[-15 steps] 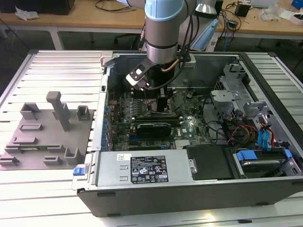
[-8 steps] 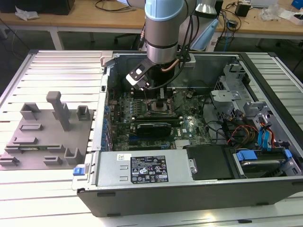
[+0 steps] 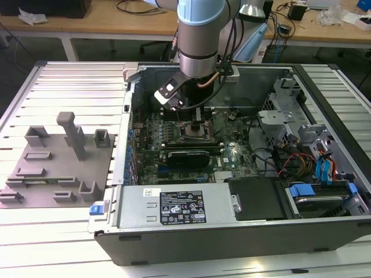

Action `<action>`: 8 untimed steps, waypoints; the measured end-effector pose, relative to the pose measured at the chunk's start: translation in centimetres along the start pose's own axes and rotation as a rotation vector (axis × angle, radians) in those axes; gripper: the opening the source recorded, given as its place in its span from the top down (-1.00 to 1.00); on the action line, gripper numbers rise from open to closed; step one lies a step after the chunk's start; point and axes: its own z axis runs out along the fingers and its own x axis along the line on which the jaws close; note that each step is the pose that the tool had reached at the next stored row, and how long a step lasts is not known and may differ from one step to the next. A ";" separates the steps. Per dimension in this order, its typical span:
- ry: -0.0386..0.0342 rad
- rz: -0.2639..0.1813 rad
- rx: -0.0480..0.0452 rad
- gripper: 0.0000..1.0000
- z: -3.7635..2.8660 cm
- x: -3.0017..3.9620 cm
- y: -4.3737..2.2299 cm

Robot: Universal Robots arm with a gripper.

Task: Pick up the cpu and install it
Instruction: 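Place the cpu into insertion slot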

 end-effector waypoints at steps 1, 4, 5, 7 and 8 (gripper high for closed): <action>-0.0002 0.000 0.0001 0.79 0.00 0.00 0.00; -0.0002 0.000 0.0000 0.79 0.11 0.00 -0.01; -0.0002 0.000 0.0000 0.79 0.11 0.00 0.00; -0.0001 0.000 0.0000 0.79 0.11 0.00 -0.01; -0.0002 0.000 0.0000 0.79 0.13 0.00 -0.01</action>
